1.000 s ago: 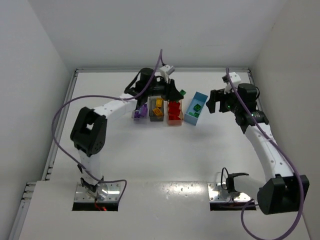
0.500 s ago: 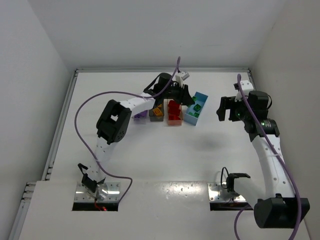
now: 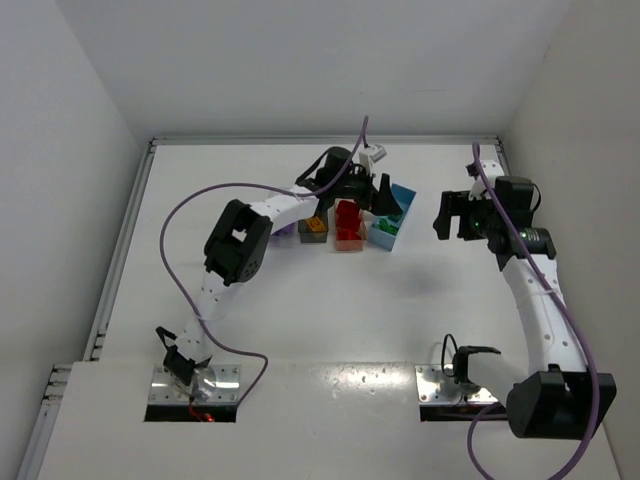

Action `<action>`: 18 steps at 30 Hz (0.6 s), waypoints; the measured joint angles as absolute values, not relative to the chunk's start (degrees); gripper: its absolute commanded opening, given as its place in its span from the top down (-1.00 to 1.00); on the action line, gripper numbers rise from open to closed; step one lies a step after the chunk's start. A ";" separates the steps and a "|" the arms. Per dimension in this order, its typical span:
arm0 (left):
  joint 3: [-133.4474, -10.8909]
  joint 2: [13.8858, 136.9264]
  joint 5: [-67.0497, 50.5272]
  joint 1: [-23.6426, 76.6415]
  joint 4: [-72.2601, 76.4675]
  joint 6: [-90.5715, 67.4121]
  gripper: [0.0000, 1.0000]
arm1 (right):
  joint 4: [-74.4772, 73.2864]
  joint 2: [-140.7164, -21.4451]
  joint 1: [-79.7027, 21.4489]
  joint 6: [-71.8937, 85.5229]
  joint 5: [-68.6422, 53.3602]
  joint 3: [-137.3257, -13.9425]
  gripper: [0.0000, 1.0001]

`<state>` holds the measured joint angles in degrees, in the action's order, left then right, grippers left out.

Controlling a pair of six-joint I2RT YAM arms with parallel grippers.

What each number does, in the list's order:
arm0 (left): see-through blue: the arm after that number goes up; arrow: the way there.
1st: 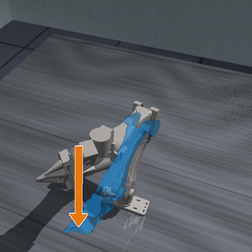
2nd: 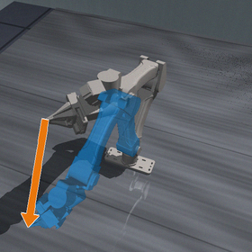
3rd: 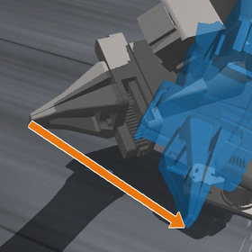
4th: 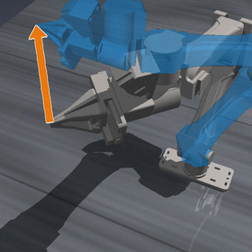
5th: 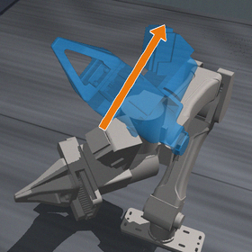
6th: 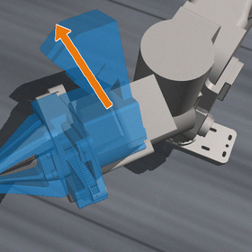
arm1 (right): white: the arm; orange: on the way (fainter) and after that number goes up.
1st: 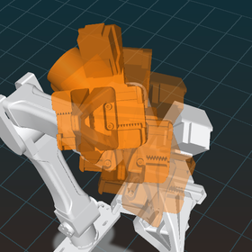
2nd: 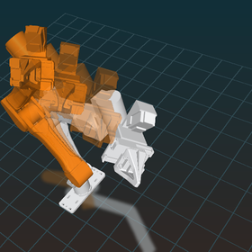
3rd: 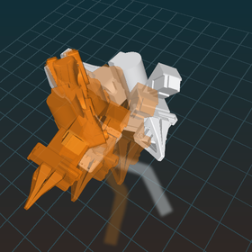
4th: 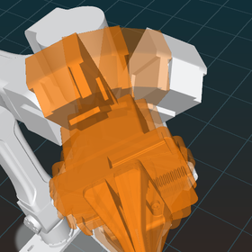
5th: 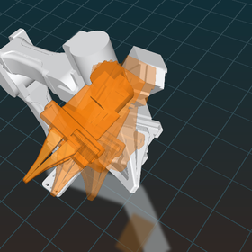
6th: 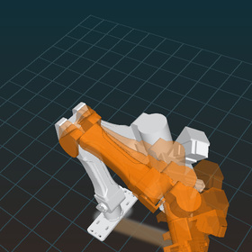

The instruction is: Sort the legos into containers by color

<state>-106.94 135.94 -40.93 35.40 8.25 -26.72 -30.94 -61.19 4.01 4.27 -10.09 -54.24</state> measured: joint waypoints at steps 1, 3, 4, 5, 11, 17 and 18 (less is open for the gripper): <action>-107.00 135.94 -40.80 35.40 8.21 -26.81 -0.99 | -30.89 -61.43 4.01 4.27 -10.48 -54.24 -0.82; -107.00 135.74 -40.42 35.29 8.21 -26.61 -0.99 | -30.50 -61.98 4.01 4.36 -11.31 -54.24 -0.82; -106.98 135.50 -40.12 35.18 8.16 -26.44 -0.99 | -30.17 -62.24 4.01 4.38 -11.92 -54.24 -0.82; -106.98 135.02 -39.53 34.98 7.53 -25.76 -0.99 | -29.85 -62.46 4.01 4.45 -12.53 -54.24 -0.82; -101.60 122.06 -29.98 33.08 -2.46 -16.16 -0.99 | -26.15 -66.98 4.01 4.54 -17.10 -54.24 -0.90; -89.95 103.83 -24.95 23.07 -8.27 -11.79 -0.99 | -20.40 -75.75 4.01 4.69 -20.14 -54.28 -0.92; -87.55 101.84 -24.45 20.27 -8.49 -11.77 -0.99 | -19.53 -77.32 4.01 4.78 -20.21 -54.37 -0.92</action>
